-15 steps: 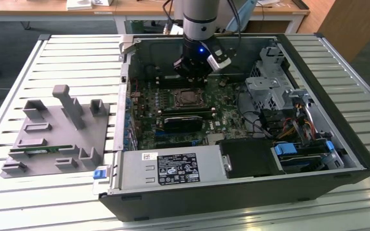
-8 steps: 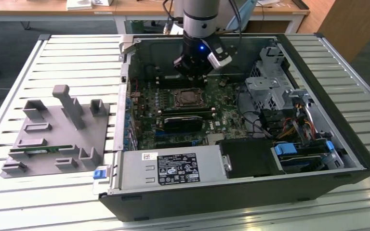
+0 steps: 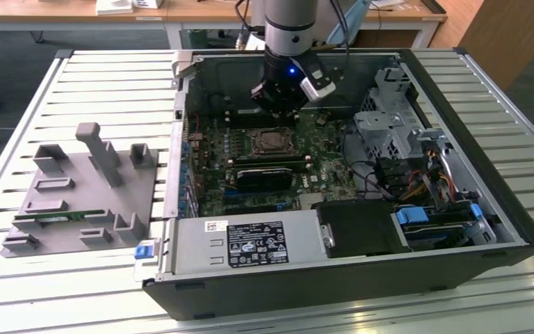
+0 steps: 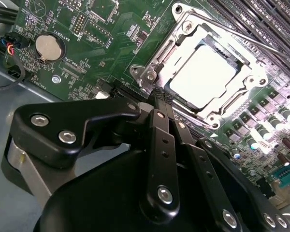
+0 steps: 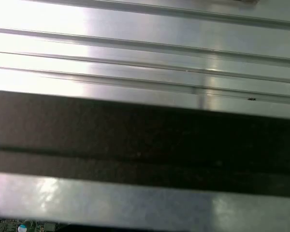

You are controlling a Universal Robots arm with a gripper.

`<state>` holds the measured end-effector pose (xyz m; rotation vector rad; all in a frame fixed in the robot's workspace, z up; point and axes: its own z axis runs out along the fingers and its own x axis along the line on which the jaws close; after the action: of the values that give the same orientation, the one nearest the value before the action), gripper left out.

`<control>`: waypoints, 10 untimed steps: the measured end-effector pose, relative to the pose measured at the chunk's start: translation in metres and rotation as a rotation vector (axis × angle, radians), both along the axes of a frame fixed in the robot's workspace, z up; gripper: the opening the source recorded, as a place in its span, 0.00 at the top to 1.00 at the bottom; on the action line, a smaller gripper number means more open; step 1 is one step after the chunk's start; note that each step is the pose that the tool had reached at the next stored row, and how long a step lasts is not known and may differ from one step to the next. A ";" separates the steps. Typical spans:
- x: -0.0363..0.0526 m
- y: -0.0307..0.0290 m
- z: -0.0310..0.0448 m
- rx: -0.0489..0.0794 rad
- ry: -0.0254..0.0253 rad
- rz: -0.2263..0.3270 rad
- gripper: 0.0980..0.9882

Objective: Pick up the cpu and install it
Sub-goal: 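Install the second cpu locking lever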

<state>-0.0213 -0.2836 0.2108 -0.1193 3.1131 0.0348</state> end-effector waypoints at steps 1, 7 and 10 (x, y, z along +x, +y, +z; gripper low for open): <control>0.0000 -0.0001 0.0000 0.000 0.0000 0.000 0.99; 0.0000 -0.0021 0.0000 0.000 0.0000 0.000 0.99; 0.0000 -0.0030 0.0000 0.000 0.0001 0.000 0.99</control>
<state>-0.0212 -0.2866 0.2108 -0.1193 3.1132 0.0347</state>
